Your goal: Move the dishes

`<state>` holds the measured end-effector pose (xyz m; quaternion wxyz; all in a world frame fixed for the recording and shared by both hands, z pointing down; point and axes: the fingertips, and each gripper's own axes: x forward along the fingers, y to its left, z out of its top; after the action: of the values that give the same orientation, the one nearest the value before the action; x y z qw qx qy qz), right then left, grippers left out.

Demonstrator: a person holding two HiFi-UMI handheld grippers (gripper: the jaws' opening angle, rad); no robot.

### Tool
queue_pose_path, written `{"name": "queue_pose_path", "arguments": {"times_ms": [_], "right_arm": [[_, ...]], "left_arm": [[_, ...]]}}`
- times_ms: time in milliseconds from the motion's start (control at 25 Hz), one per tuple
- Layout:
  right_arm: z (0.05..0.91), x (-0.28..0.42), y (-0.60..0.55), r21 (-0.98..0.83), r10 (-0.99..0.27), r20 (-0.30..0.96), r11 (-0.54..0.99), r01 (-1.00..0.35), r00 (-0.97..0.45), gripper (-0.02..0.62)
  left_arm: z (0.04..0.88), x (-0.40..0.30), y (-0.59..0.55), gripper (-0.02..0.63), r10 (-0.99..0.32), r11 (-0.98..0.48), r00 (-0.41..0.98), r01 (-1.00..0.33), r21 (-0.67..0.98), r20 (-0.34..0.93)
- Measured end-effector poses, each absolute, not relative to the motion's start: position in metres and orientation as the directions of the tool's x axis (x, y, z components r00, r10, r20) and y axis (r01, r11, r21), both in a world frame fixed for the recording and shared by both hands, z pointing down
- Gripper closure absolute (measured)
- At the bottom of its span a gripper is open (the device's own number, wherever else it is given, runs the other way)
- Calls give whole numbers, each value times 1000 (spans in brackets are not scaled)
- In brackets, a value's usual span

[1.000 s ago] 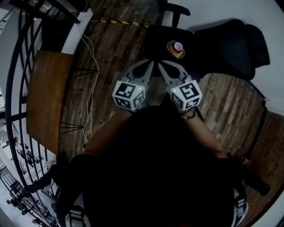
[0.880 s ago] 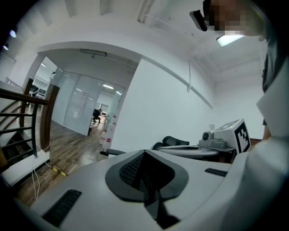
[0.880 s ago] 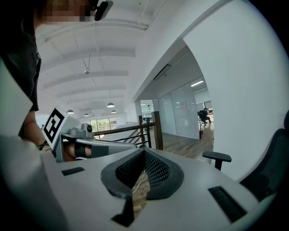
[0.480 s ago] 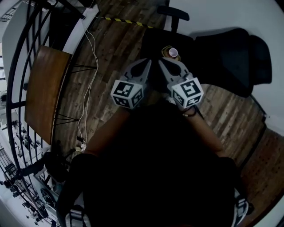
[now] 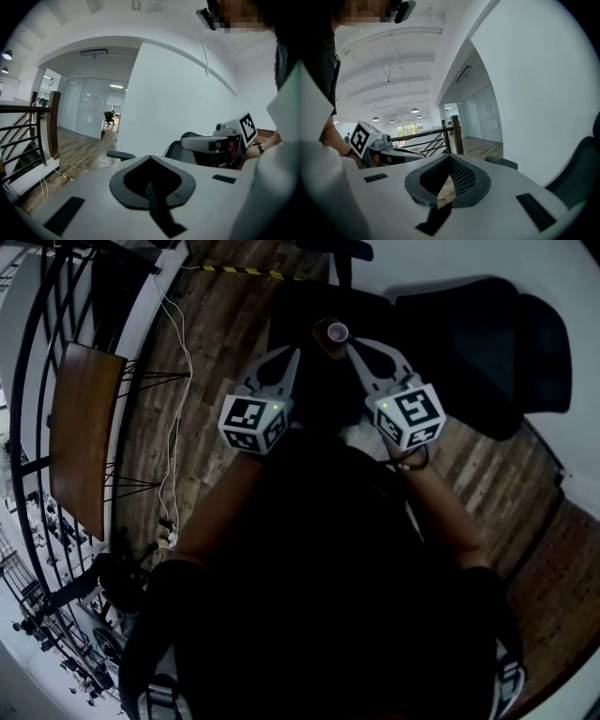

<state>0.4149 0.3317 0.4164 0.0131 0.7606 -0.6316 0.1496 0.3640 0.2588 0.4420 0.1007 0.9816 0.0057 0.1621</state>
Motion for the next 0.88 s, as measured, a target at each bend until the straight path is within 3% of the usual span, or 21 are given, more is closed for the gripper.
{"name": "queue_pose_path", "arguments": {"times_ms": [600, 880], "right_arm": [[501, 487, 323, -214, -901, 372, -317, -924, 223, 592], [560, 520, 303, -247, -835, 496, -399, -883, 238, 592]], "left_arm": [[497, 431, 235, 611, 107, -974, 920, 21, 227, 376], [520, 457, 207, 611, 166, -962, 898, 56, 268, 408]]}}
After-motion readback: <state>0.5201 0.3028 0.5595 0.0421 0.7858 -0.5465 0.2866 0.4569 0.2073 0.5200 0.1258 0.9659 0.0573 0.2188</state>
